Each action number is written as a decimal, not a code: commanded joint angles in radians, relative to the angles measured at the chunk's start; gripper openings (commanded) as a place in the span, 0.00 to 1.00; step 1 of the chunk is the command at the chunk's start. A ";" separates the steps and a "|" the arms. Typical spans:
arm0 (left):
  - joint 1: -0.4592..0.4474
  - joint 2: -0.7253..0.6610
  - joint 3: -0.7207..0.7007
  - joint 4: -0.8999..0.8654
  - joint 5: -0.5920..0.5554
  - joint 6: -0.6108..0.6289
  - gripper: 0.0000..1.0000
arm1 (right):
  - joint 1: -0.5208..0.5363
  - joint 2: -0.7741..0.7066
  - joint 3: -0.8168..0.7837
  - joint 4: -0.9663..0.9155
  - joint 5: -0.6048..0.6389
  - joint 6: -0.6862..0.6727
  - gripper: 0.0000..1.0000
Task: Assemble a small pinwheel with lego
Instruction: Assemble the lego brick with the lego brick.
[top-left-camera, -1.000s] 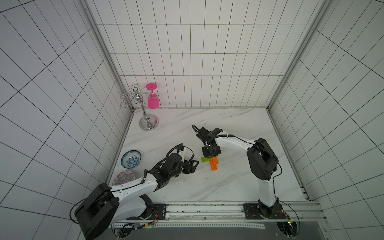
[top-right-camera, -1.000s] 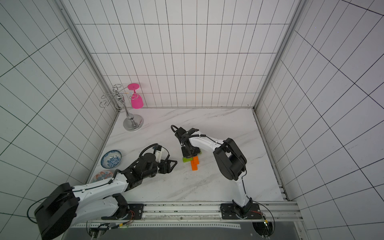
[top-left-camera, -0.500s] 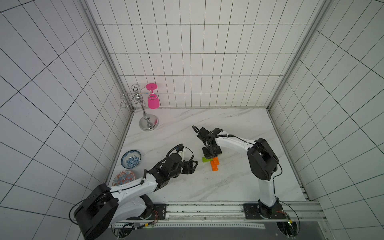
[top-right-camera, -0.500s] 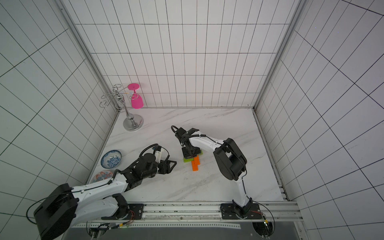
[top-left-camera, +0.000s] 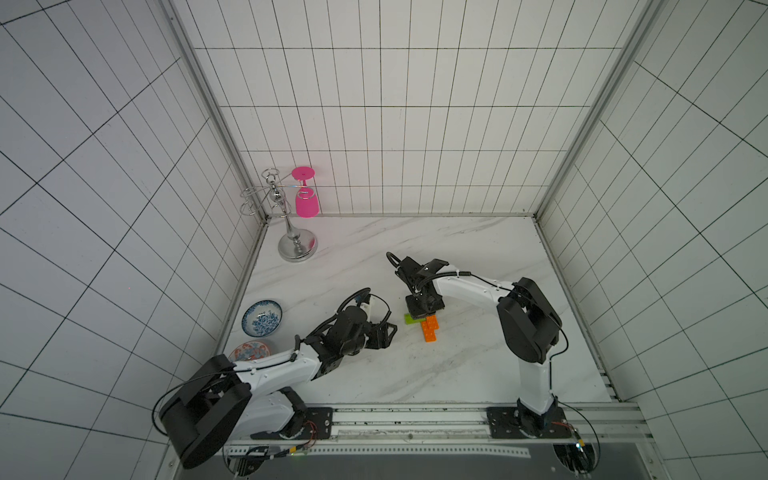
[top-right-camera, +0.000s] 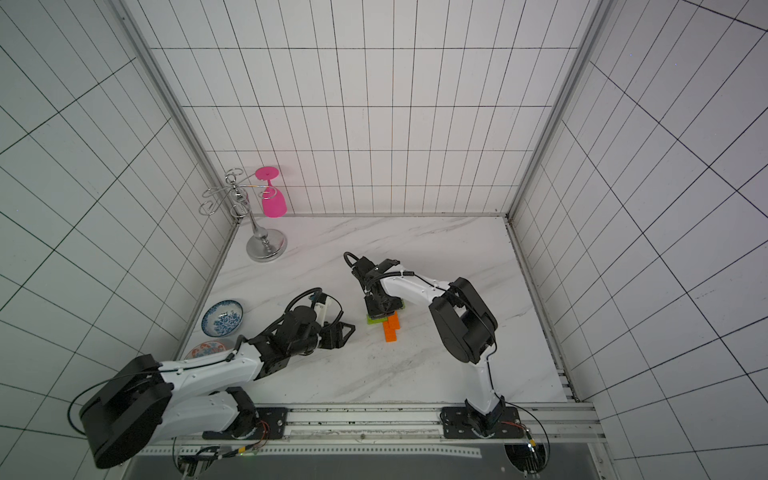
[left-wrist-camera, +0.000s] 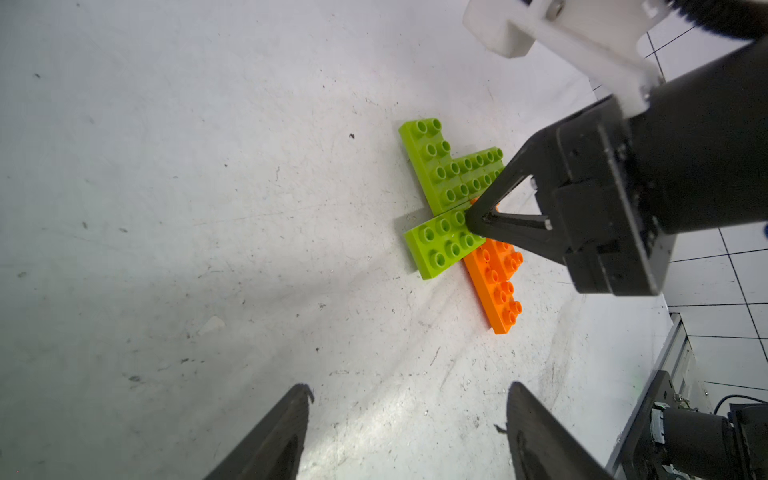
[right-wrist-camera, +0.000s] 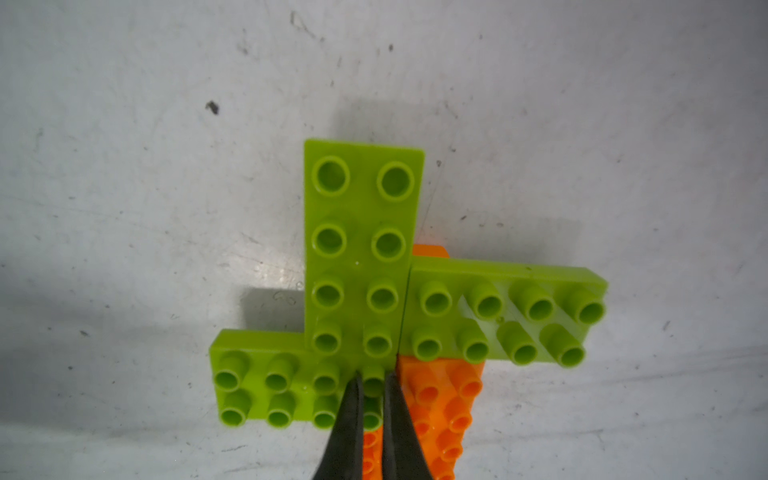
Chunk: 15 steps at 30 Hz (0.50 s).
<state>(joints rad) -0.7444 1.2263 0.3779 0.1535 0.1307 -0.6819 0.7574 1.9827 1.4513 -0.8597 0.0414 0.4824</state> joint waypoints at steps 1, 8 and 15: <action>-0.003 0.041 0.039 0.072 0.022 -0.008 0.72 | -0.019 0.051 -0.069 0.000 -0.019 0.009 0.05; -0.003 0.128 0.085 0.111 0.035 -0.006 0.61 | -0.023 0.062 -0.084 0.007 -0.009 0.004 0.02; -0.003 0.132 0.085 0.116 0.033 -0.009 0.62 | -0.024 0.034 -0.063 0.005 -0.023 0.005 0.08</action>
<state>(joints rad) -0.7444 1.3594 0.4511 0.2375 0.1604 -0.6910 0.7460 1.9705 1.4338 -0.8398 0.0250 0.4820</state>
